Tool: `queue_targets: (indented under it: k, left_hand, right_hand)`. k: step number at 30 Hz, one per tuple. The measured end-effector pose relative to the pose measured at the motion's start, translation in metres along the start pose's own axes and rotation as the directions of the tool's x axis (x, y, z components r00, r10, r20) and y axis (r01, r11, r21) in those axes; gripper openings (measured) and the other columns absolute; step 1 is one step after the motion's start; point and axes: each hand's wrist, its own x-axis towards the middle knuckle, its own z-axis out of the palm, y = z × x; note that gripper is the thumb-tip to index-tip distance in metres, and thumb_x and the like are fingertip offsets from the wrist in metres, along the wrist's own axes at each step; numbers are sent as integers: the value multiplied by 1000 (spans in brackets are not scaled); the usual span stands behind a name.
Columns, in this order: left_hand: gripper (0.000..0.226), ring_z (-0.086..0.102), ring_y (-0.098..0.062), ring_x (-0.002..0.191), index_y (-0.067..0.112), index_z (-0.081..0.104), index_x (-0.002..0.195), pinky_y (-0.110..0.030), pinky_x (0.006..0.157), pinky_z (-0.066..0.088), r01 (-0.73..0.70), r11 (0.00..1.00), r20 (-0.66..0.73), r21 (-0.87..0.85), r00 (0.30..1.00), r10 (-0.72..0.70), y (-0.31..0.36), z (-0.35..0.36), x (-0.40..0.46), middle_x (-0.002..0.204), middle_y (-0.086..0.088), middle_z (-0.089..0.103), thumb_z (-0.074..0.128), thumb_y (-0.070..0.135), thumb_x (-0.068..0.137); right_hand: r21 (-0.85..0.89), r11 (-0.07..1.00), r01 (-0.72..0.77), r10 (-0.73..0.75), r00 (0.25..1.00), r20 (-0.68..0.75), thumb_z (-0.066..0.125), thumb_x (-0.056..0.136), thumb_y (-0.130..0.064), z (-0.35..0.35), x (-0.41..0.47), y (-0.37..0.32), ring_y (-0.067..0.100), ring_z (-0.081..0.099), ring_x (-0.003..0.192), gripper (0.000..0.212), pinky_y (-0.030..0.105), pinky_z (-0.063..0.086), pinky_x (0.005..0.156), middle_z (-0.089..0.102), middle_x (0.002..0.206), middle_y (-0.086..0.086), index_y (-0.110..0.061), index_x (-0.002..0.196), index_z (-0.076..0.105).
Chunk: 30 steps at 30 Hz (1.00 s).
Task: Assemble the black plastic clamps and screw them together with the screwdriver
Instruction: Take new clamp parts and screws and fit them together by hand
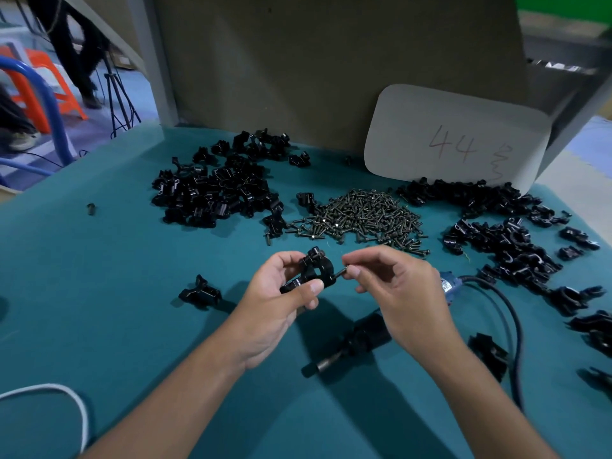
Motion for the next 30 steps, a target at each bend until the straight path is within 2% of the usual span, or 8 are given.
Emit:
queue_targets:
  k: [8, 11, 14, 17, 19, 21, 25, 30]
  left_hand:
    - [47, 56, -12, 79, 7, 53, 115, -23, 67, 51, 2, 1000, -1, 12, 1000, -2, 0, -2, -1, 98, -4, 67, 71, 3, 72]
    - [37, 54, -12, 77, 6, 52, 115, -22, 66, 49, 4, 1000, -25, 25, 1000, -3, -1, -2, 1, 94, -2, 67, 66, -8, 84]
    - [33, 52, -13, 74, 7, 52, 115, -22, 65, 48, 20, 999, -43, 34, 999, -18, -1, -2, 2, 98, -7, 62, 60, -13, 90]
    - [34, 52, -12, 72, 7, 52, 115, -22, 65, 49, 23, 999, -25, 37, 999, -22, -1, -3, 2, 98, -6, 62, 61, -12, 89]
    - [35, 53, -11, 72, 7, 52, 117, -22, 66, 49, 30, 998, -18, 47, 999, -30, -2, -4, 2, 98, -6, 62, 62, -12, 90]
    - [35, 52, -12, 74, 6, 51, 119, -23, 67, 49, 42, 998, -18, 52, 999, -41, -2, -5, 2, 100, -6, 62, 62, -11, 90]
    - [34, 51, -11, 71, 6, 51, 117, -22, 67, 49, 70, 994, -3, 80, 998, -70, -2, -6, 1, 98, -4, 63, 61, -12, 91]
    - [34, 56, -7, 70, 8, 52, 114, -22, 69, 49, 73, 989, 34, 125, 996, -78, -3, -8, -1, 97, -3, 63, 62, -11, 89]
  right_hand:
    - [-116, 993, 7, -1, 999, 52, 79, 88, -18, 6, 2, 0, 4, 69, 70, 14, 16, 54, 69, 72, 74, -17, -32, 86, 74]
    - [-259, 965, 49, -24, 995, 98, 78, 88, -28, 4, 4, 2, 1, 65, 75, 8, 9, 46, 68, 69, 74, -21, -32, 85, 72]
    - [-346, 927, 145, -72, 974, 214, 77, 89, -22, -2, 8, 4, -4, 63, 85, 8, 3, 42, 72, 70, 80, -20, -26, 95, 75]
    - [-454, 850, 268, -128, 940, 316, 70, 95, -25, -8, 17, 1, 6, 58, 83, 5, 17, 45, 76, 66, 86, -12, -20, 96, 71]
    - [-537, 744, 397, -146, 881, 450, 55, 103, -33, -10, 20, -2, 11, 53, 82, 17, 34, 48, 76, 57, 87, -10, -19, 96, 62]
    - [-590, 654, 474, -93, 824, 559, 34, 107, -41, -11, 23, -7, 17, 50, 83, 27, 42, 48, 75, 50, 87, -8, -22, 94, 49]
    - [-612, 638, 468, 71, 755, 651, 15, 104, -48, -12, 29, -9, 22, 51, 83, 37, 45, 45, 77, 50, 87, -5, -23, 89, 39]
    - [-650, 649, 396, 139, 778, 612, 20, 105, -51, -8, 25, -3, 18, 47, 74, 43, 41, 40, 69, 52, 76, -3, -24, 77, 38]
